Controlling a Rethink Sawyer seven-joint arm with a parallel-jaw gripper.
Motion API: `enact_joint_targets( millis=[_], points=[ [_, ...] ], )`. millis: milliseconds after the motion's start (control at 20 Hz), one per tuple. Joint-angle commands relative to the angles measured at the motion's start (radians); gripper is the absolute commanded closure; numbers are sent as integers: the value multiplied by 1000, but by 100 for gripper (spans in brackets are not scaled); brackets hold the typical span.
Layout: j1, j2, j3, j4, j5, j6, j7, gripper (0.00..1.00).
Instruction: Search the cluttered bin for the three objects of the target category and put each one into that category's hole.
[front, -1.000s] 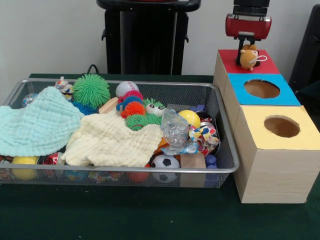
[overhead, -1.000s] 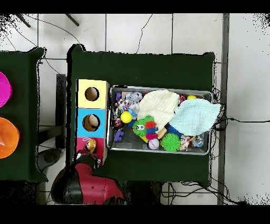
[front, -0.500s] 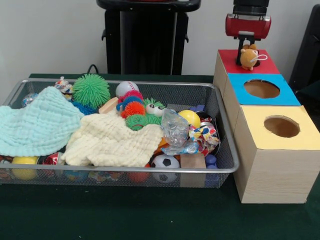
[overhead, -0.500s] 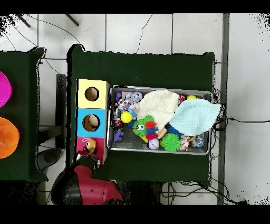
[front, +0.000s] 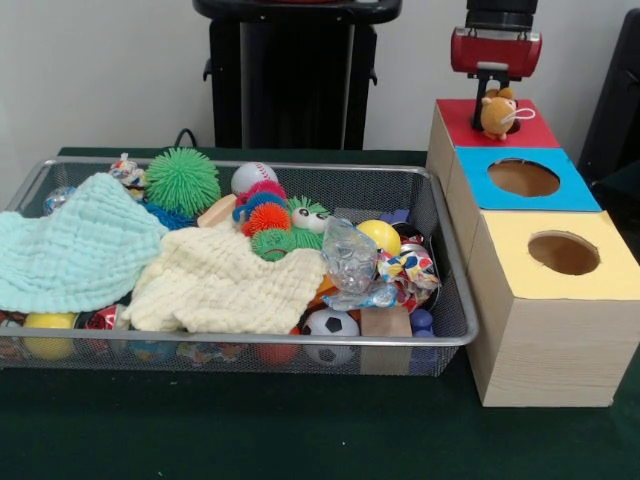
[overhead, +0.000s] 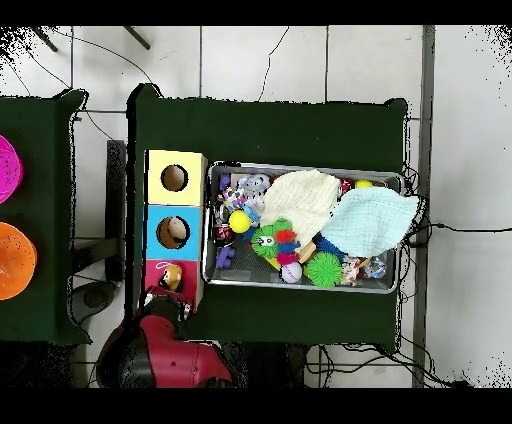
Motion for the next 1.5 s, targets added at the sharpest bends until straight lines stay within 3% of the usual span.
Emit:
enact_joint_targets(
  millis=[50,200,250,450,550,650,1100,1350,1500],
  points=[
    [-6,271,120,-45,19,-39,263,100],
    [6,272,113,-45,29,-46,270,100],
    [18,272,105,-43,39,-69,279,0],
    [48,280,86,-45,73,-83,287,0],
    [85,286,61,-50,125,-61,280,0],
    [87,302,69,-49,139,-100,311,0],
    [49,319,104,-62,107,-110,285,0],
    [51,264,97,-45,120,-52,268,0],
    [69,164,71,-20,151,53,239,0]
  ],
)
